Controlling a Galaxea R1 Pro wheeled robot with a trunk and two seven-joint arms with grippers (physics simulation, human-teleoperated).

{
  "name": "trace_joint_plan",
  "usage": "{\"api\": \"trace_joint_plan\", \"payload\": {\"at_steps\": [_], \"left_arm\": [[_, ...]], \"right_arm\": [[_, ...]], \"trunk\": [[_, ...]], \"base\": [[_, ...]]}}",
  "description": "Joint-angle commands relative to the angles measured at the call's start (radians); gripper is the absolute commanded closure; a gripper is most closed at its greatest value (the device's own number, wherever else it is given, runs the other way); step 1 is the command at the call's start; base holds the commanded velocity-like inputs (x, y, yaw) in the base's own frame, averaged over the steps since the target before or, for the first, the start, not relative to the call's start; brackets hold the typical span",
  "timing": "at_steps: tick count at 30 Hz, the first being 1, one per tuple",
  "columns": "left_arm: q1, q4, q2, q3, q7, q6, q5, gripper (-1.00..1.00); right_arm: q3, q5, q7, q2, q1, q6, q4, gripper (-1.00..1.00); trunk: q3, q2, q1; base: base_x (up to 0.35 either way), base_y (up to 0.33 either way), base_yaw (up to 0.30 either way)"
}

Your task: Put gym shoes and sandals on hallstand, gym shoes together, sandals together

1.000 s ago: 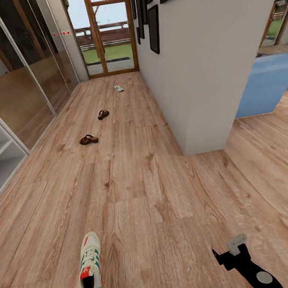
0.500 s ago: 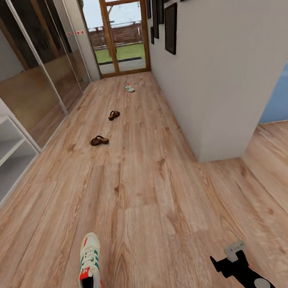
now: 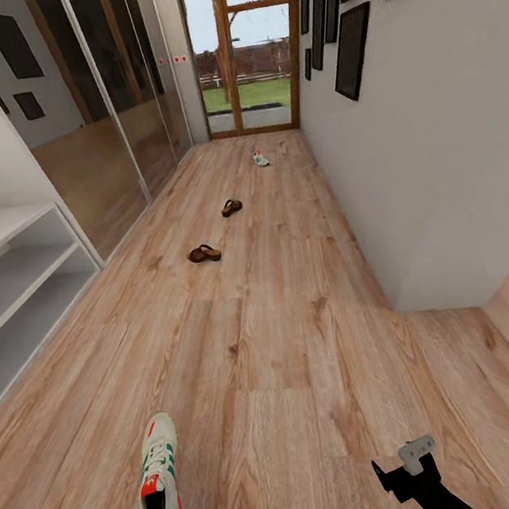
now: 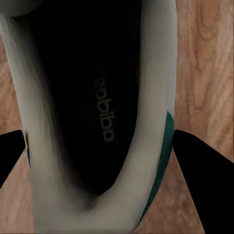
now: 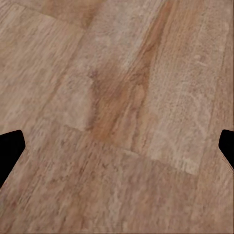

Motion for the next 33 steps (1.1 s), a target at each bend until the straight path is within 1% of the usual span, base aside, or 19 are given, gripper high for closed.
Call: {"api": "trace_joint_plan", "payload": {"at_steps": [1, 5, 11, 16, 22, 27, 33], "left_arm": [[-0.001, 0.001, 0.000, 0.002, -0.001, -0.003, 0.000, 1.00], [-0.001, 0.001, 0.000, 0.002, -0.001, -0.002, 0.000, 1.00], [-0.001, 0.001, 0.000, 0.002, -0.001, -0.004, 0.000, 1.00], [-0.001, 0.002, 0.000, 0.002, -0.001, -0.004, 0.000, 1.00], [-0.001, 0.005, 0.000, 0.002, -0.001, -0.005, 0.000, 1.00], [-0.001, 0.006, 0.000, 0.002, -0.001, -0.005, 0.000, 1.00], [-0.001, 0.007, -0.001, 0.002, -0.001, -0.005, 0.000, 1.00]], "right_arm": [[-0.003, 0.006, 0.005, 0.000, 0.000, -0.011, 0.006, -1.00], [-0.004, 0.006, 0.004, -0.001, 0.000, -0.045, 0.045, -1.00], [-0.008, 0.006, 0.004, -0.001, 0.000, -0.057, 0.067, -1.00], [-0.024, 0.006, 0.004, -0.001, 0.000, -0.080, 0.088, -1.00], [-0.027, 0.006, 0.004, 0.000, 0.000, -0.085, 0.107, -1.00], [-0.028, 0.006, 0.004, 0.000, 0.000, -0.086, 0.109, -1.00], [-0.028, 0.006, 0.004, 0.000, 0.000, -0.086, 0.110, -1.00]], "trunk": [[0.001, 0.000, 0.000], [0.005, 0.000, 0.000], [0.013, 0.000, 0.000], [0.020, 0.000, 0.000], [0.028, 0.000, 0.000], [0.034, 0.000, 0.000], [0.042, 0.000, 0.000]], "base": [[0.220, 0.023, 0.181], [0.147, 0.009, 0.177], [0.037, 0.002, 0.170], [0.007, 0.000, 0.164], [0.059, 0.000, 0.158], [0.226, 0.000, 0.157], [0.312, 0.000, 0.157]]}}
